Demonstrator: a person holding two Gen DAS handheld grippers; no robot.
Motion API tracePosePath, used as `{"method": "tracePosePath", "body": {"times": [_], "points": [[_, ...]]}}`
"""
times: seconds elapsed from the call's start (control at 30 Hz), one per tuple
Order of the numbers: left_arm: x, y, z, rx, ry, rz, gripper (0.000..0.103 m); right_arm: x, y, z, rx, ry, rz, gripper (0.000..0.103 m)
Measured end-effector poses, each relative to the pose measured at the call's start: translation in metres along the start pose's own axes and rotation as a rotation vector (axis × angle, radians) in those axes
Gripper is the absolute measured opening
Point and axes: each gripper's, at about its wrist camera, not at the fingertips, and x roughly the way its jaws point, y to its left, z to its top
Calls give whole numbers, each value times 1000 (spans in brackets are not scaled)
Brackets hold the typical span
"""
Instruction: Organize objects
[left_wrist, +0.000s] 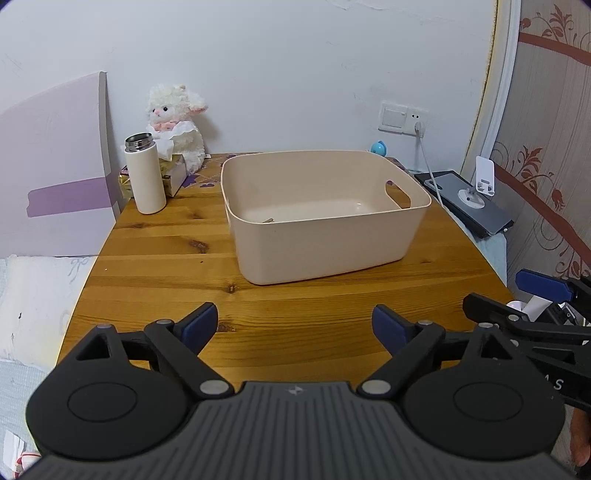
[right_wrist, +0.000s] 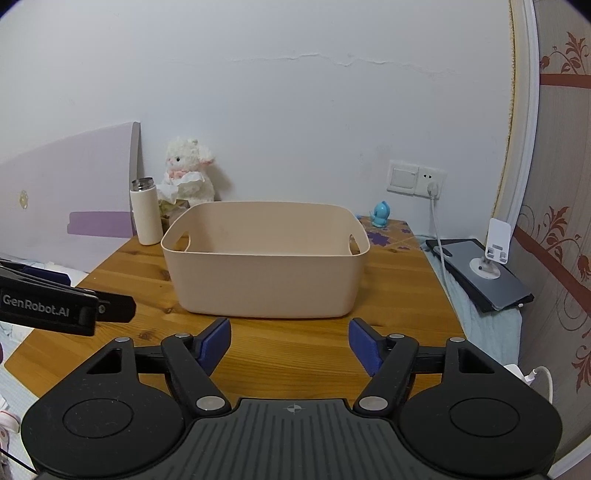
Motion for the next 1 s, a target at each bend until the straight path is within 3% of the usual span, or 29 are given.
{"method": "tracePosePath", "body": {"times": [0.43, 1.0], "points": [[-18, 3, -1, 17, -18, 8, 92, 1, -3, -2, 5, 3, 8, 75], [-14, 6, -3, 25, -4, 7, 92, 9, -5, 0, 7, 19, 5, 76]]}}
